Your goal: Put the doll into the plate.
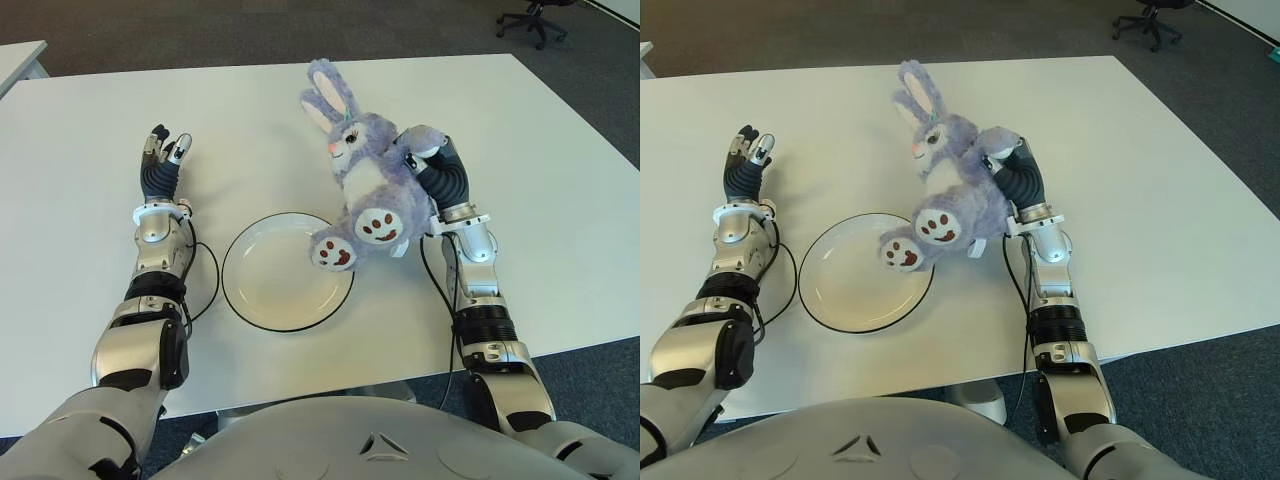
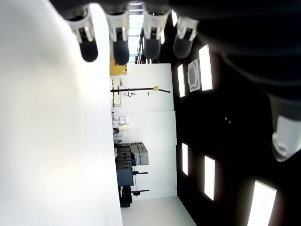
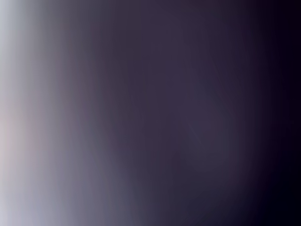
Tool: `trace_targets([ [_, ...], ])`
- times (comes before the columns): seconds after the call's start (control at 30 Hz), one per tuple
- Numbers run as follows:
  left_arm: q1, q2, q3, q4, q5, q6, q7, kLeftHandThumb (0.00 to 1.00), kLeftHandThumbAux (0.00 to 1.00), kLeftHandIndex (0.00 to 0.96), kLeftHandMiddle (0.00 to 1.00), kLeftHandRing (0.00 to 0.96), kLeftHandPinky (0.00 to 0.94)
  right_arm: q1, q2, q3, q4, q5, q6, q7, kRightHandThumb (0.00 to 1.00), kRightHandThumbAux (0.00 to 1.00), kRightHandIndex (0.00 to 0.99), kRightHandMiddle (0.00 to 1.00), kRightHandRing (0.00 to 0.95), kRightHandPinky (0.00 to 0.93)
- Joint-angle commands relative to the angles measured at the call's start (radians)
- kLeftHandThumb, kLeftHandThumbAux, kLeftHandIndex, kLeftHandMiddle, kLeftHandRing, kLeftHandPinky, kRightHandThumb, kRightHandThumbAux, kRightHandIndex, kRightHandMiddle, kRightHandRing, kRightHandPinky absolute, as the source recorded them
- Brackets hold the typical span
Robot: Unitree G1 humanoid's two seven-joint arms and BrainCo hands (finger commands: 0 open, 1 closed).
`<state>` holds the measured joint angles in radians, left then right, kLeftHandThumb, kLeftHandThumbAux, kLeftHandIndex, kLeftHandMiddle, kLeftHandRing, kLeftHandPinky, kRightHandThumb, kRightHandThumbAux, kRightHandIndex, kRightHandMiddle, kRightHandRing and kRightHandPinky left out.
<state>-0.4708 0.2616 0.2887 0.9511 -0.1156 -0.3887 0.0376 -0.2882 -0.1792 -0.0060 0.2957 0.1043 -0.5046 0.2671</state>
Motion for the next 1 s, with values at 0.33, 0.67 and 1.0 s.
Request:
trace_targets([
  [0.33, 0.092, -0.061, -0.015, 0.106, 0.007, 0.059, 0.007, 0.0, 0.481, 0.0, 0.071, 0.096, 0.091, 0.079, 0.063, 0.024, 0.017, 0.005, -0.014, -0.013, 0.85, 0.666, 0.412, 0.585, 0.707, 0.671],
  [0.67, 0.089, -0.059, -0.016, 0.114, 0.009, 0.052, 0.007, 0.0, 0.472, 0.0, 0.071, 0.091, 0.084, 0.068, 0.067, 0.028, 0.01, 0.007, -0.025, -0.014, 0.85, 0.666, 0.413, 0.589, 0.72, 0.679],
  [1.0, 0.086, -0.058, -0.017, 0.122, 0.011, 0.047, 0.01, 0.0, 0.458, 0.0, 0.069, 0.083, 0.08, 0.055, 0.063, 0.038, -0.011, -0.021, -0.017, -0.043, 0.851, 0.665, 0.414, 0.59, 0.707, 0.671],
])
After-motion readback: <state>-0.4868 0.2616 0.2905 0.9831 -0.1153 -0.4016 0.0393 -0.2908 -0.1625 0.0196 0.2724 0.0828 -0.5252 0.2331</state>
